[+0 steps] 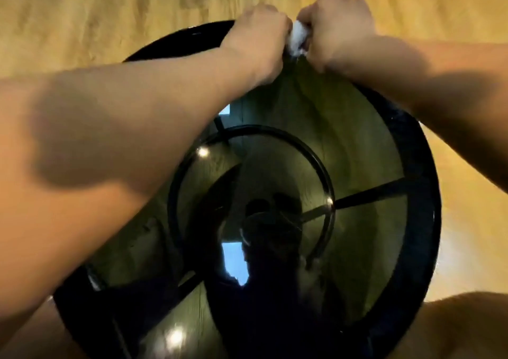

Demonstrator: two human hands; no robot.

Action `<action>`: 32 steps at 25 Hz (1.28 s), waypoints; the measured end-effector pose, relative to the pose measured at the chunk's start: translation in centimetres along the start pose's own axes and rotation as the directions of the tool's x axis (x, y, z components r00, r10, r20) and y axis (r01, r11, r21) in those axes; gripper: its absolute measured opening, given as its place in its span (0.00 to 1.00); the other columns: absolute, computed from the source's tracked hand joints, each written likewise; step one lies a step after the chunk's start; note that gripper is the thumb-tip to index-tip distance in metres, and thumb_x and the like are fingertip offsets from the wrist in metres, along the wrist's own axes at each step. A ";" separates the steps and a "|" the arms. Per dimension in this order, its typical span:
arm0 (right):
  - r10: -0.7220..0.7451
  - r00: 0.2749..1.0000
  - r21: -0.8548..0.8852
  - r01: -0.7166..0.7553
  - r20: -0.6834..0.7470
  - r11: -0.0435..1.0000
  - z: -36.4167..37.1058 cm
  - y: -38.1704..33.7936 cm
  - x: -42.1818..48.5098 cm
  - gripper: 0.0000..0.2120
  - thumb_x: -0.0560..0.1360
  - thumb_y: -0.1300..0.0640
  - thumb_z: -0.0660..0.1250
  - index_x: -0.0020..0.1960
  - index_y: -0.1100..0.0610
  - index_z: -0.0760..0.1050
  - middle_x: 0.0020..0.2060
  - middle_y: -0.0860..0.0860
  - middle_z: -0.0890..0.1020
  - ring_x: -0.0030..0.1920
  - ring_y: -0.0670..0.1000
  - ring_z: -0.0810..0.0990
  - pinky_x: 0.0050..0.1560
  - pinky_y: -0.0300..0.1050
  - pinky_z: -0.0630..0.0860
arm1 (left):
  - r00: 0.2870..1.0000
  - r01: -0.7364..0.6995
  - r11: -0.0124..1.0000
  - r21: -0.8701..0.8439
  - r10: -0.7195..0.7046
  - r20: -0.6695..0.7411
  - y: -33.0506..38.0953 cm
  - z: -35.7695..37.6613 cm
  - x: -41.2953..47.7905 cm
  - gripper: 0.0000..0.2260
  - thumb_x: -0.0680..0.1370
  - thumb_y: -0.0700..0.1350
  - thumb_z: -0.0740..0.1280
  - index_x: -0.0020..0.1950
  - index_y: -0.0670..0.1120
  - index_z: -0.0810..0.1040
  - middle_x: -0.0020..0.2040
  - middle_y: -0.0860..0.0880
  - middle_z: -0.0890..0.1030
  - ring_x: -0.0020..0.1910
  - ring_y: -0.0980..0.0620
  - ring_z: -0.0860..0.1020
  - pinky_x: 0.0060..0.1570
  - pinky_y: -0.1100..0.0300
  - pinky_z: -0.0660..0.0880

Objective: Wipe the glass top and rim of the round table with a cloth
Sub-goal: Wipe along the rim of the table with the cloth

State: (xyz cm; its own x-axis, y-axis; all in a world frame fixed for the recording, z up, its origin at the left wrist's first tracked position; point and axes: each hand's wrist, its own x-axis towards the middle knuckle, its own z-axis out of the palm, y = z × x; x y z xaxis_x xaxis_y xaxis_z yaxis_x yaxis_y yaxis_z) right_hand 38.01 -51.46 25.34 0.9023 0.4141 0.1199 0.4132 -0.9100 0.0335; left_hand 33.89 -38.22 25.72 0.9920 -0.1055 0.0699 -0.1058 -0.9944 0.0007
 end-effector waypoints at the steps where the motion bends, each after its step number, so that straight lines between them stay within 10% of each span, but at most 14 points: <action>1: -0.014 1.000 0.001 0.014 -0.002 1.000 0.1 0.3 0.1 0.12 0.72 0.62 0.68 0.56 0.58 0.78 0.49 0.62 0.78 0.50 0.64 0.76 0.43 0.50 0.64 | 1.000 0.003 1.000 0.018 -0.003 -0.008 0.2 -0.1 0.0 0.15 0.77 0.36 0.64 0.64 0.43 0.76 0.61 0.39 0.76 0.60 0.39 0.74 0.53 0.51 0.72; 19: 0.038 0.915 0.286 -0.165 0.402 0.944 -7.5 -1.1 -33.2 0.09 0.73 0.49 0.69 0.52 0.47 0.78 0.38 0.49 0.78 0.43 0.54 0.78 0.45 0.49 0.76 | 0.892 -0.408 0.893 -0.191 0.435 0.126 10.4 -3.9 -26.6 0.19 0.76 0.41 0.62 0.67 0.50 0.71 0.61 0.50 0.75 0.58 0.46 0.70 0.54 0.51 0.75; 26: -0.278 0.827 0.589 -0.078 0.489 0.804 -8.7 -14.5 -35.9 0.10 0.72 0.47 0.67 0.50 0.49 0.81 0.40 0.43 0.81 0.44 0.48 0.80 0.46 0.46 0.76 | 0.924 -0.092 0.867 -0.490 0.258 0.283 -1.4 -5.5 -41.4 0.17 0.74 0.40 0.63 0.59 0.58 0.76 0.52 0.56 0.81 0.51 0.53 0.76 0.54 0.50 0.75; 29: -0.294 0.832 0.759 -0.213 0.471 0.615 -10.0 -18.7 -35.2 0.07 0.76 0.51 0.68 0.52 0.51 0.80 0.39 0.44 0.80 0.39 0.42 0.77 0.41 0.39 0.73 | 0.923 0.308 0.612 -0.729 -0.009 0.383 -5.2 -7.9 -43.3 0.13 0.74 0.41 0.66 0.53 0.59 0.79 0.43 0.52 0.83 0.42 0.49 0.81 0.45 0.50 0.79; 32: -0.081 0.893 0.886 -0.423 0.443 0.187 -13.3 -18.5 -34.9 0.09 0.79 0.51 0.64 0.57 0.51 0.79 0.42 0.42 0.82 0.40 0.39 0.79 0.38 0.33 0.72 | 0.880 0.426 0.079 -0.901 -0.265 0.393 -5.1 -9.9 -43.6 0.08 0.76 0.37 0.67 0.48 0.49 0.82 0.41 0.39 0.82 0.38 0.44 0.78 0.39 0.53 0.74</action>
State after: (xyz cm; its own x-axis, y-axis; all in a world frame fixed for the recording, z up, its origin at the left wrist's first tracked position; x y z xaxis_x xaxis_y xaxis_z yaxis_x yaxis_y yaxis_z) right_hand -2.74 -49.27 33.73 0.8264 0.4520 -0.3357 -0.1955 -0.3287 -0.9240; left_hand -9.51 -28.45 32.50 0.9286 0.1678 -0.3309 0.3519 -0.1159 0.9288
